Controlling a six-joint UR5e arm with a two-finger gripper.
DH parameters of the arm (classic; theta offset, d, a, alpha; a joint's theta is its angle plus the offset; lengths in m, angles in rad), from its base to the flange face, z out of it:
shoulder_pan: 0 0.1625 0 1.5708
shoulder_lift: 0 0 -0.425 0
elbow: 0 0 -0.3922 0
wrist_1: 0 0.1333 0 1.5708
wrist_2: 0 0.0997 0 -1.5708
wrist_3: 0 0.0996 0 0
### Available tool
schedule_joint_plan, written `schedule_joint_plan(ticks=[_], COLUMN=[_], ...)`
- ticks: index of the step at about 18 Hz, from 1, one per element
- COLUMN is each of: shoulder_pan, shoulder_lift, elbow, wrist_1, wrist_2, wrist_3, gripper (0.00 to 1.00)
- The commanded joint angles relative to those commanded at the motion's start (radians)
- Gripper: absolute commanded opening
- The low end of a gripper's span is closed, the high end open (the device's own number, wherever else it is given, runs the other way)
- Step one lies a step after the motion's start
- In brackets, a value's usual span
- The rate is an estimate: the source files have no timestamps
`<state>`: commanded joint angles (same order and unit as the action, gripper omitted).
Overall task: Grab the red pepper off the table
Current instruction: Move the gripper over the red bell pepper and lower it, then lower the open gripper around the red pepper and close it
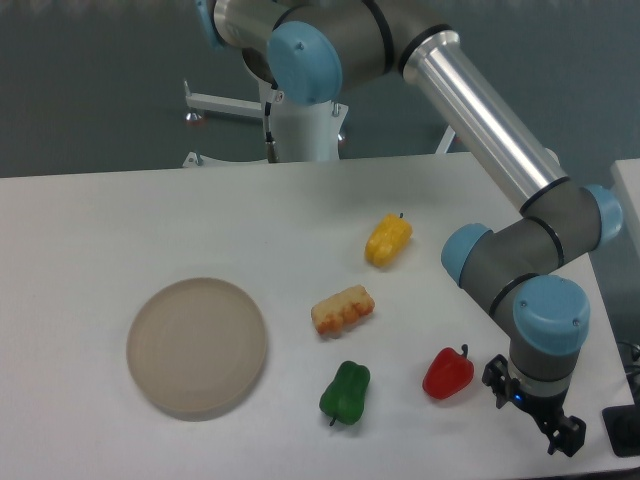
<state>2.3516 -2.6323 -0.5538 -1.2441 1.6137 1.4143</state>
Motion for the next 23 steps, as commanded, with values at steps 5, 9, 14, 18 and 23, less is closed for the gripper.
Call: schedule_joint_plan(ticks=[5,9,14,18,23], shoulder_pan=[0.0,-0.014,-0.014,-0.017,-0.028], shoulder_lift=[0.008,0.028,0.112,0.196,0.284], elbow=[-0.011,-0.021,-0.144,-0.268,-0.426], wrist_1=[-0.002,-0.008,-0.011,-0.011,-0.008], wrist_2=[0.0,0.002,-0.006,-0.003,-0.003], wrist_3=[-0.002,-0.003,-0.005,-0.005,-0.006], gripper=[1.0,1.0,1.0,1.0,1.0])
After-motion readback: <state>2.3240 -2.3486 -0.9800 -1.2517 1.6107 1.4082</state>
